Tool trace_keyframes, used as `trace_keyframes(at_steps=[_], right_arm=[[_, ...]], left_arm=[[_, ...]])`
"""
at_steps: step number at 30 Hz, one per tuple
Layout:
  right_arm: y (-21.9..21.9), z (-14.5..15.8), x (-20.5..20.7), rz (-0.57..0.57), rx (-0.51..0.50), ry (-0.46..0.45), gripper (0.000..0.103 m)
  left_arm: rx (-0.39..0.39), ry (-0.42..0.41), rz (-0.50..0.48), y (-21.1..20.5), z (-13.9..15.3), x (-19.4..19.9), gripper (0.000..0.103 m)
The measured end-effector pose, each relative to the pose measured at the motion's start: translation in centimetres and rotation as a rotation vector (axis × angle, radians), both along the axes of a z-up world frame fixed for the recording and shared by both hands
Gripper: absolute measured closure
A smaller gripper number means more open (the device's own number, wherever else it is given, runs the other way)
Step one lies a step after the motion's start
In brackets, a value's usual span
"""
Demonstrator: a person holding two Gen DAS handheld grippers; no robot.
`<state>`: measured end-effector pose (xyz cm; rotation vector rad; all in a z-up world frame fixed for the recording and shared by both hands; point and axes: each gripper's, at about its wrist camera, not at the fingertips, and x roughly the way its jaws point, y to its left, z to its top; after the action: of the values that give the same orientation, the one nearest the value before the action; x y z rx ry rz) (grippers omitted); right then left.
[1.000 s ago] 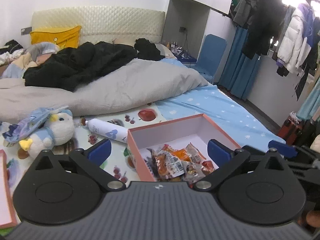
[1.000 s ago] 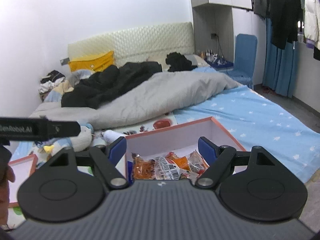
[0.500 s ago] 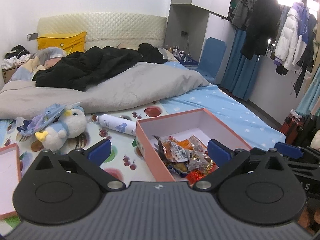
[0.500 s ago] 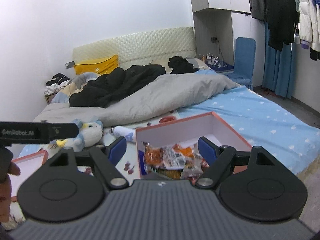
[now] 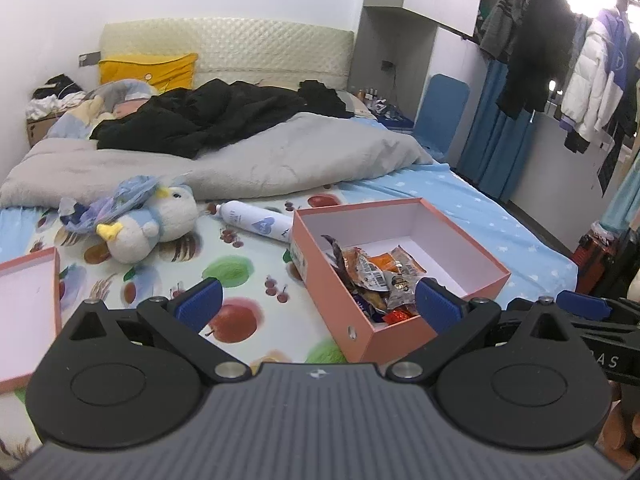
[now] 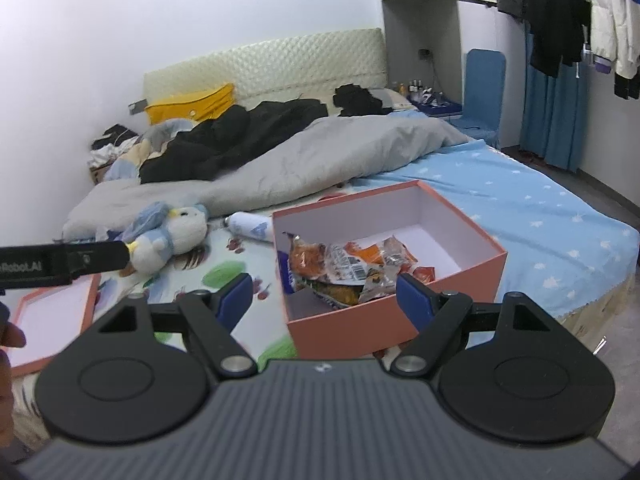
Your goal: Organize snacks
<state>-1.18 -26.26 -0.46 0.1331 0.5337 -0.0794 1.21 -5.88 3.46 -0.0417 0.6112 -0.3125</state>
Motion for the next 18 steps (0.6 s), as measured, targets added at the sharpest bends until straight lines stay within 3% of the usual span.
trace_keyframes(at_steps=[18], right_arm=[[1.0,0.1,-0.8,0.006,-0.016,-0.003,0.022]], left_arm=[[-0.009,-0.014,0.019,1.0,0.4,-1.0,0.000]])
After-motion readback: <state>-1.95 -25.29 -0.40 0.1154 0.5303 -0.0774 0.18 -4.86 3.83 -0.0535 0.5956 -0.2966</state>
